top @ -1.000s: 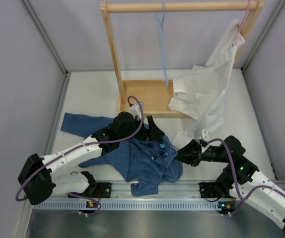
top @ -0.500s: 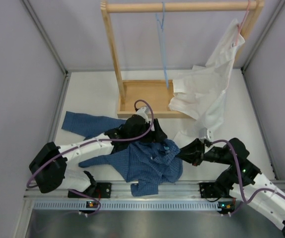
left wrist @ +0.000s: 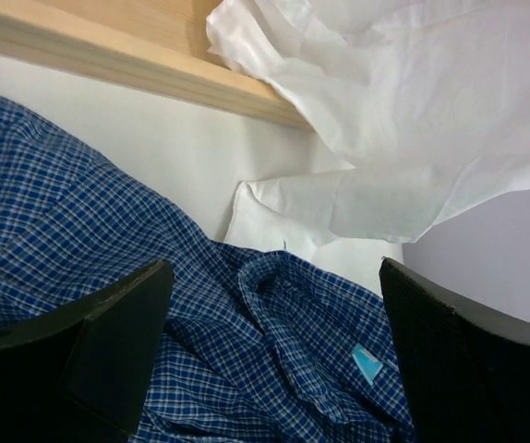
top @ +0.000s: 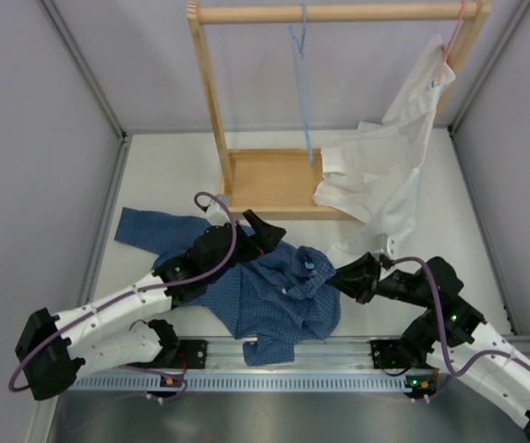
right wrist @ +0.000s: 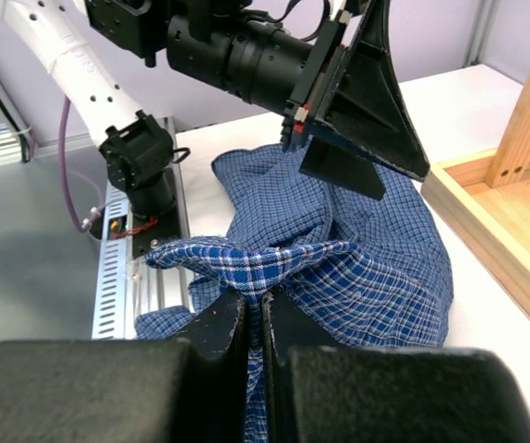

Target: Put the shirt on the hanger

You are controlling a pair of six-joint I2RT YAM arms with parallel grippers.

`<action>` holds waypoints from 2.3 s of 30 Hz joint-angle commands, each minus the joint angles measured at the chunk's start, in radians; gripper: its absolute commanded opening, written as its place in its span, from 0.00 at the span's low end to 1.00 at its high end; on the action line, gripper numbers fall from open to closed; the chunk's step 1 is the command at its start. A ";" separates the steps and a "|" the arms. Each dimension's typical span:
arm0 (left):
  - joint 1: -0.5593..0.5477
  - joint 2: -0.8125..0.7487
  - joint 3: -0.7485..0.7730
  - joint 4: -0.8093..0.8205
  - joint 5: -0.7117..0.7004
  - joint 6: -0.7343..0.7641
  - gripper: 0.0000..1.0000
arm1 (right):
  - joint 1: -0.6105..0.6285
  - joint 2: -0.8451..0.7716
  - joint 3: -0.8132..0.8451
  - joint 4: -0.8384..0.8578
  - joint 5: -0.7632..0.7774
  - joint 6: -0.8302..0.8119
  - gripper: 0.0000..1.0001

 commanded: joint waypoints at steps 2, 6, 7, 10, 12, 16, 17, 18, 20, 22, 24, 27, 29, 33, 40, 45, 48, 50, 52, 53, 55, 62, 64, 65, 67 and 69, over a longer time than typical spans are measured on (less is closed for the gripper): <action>-0.040 0.045 -0.012 0.016 0.006 -0.138 0.95 | 0.014 -0.007 0.010 0.036 0.027 -0.027 0.00; -0.103 0.120 0.025 0.019 0.022 -0.174 0.92 | 0.014 -0.007 0.013 0.036 0.026 -0.026 0.00; -0.113 0.132 0.040 0.019 0.020 -0.175 0.90 | 0.012 -0.007 0.013 0.036 0.024 -0.024 0.00; -0.130 0.172 0.065 0.022 0.049 -0.180 0.82 | 0.014 -0.012 0.012 0.033 0.026 -0.021 0.00; -0.138 0.183 0.068 0.053 0.071 -0.177 0.63 | 0.012 -0.018 0.009 0.035 0.032 -0.024 0.00; -0.146 0.204 0.073 0.082 0.072 -0.177 0.45 | 0.014 -0.010 -0.003 0.062 0.036 -0.018 0.00; -0.146 0.203 0.073 0.083 0.050 -0.166 0.42 | 0.012 -0.006 -0.005 0.074 0.033 -0.015 0.00; -0.146 0.198 0.076 0.085 0.034 -0.156 0.36 | 0.012 0.005 -0.006 0.078 0.026 -0.015 0.00; -0.144 0.182 0.094 0.068 -0.038 -0.124 0.09 | 0.014 0.014 -0.011 0.093 0.017 -0.004 0.00; -0.144 0.163 0.112 0.016 -0.087 -0.097 0.00 | 0.012 0.022 -0.020 0.099 0.007 0.002 0.00; -0.144 0.122 0.134 -0.008 -0.145 -0.048 0.00 | 0.014 0.027 -0.028 0.108 0.004 0.008 0.00; -0.146 0.060 0.164 -0.044 -0.234 0.034 0.00 | 0.012 0.025 -0.049 0.122 0.012 0.023 0.00; -0.144 0.028 0.180 -0.062 -0.276 0.132 0.00 | 0.014 0.022 -0.057 0.119 0.030 0.034 0.00; -0.146 -0.021 0.261 -0.053 -0.267 0.395 0.00 | 0.014 0.024 -0.063 0.093 0.090 0.052 0.13; -0.228 -0.079 0.154 -0.027 -0.219 0.584 0.00 | 0.014 0.021 -0.013 -0.106 0.283 0.121 1.00; -0.383 -0.173 -0.050 0.043 -0.336 0.568 0.00 | 0.014 0.078 0.082 -0.252 0.448 0.160 0.99; -0.406 -0.213 -0.099 0.073 -0.233 0.585 0.00 | 0.014 0.190 0.137 -0.280 0.457 0.140 0.99; -0.416 -0.225 -0.108 0.065 -0.218 0.587 0.00 | 0.014 0.240 0.162 -0.300 0.524 0.138 1.00; -0.417 -0.234 -0.122 0.045 -0.205 0.575 0.00 | 0.012 0.274 0.187 -0.307 0.553 0.132 1.00; -0.417 -0.234 -0.124 0.033 -0.199 0.569 0.00 | 0.012 0.284 0.191 -0.303 0.558 0.121 0.99; -0.417 -0.239 -0.130 0.013 -0.166 0.562 0.00 | 0.008 0.333 0.214 -0.303 0.555 0.071 0.99; -0.420 -0.328 -0.150 -0.002 -0.061 0.559 0.00 | 0.005 0.638 0.242 -0.173 0.163 -0.082 0.97; -0.419 -0.384 -0.148 -0.012 -0.035 0.562 0.00 | 0.011 0.674 0.221 -0.114 0.188 -0.086 0.96; -0.419 -0.406 -0.144 -0.037 -0.029 0.565 0.00 | 0.011 0.704 0.221 -0.082 0.222 -0.086 0.94; -0.419 -0.449 -0.135 -0.084 -0.023 0.561 0.00 | 0.011 0.729 0.230 -0.074 0.239 -0.086 0.83; -0.419 -0.512 -0.119 -0.126 -0.035 0.559 0.00 | 0.012 0.749 0.243 -0.068 0.228 -0.074 0.66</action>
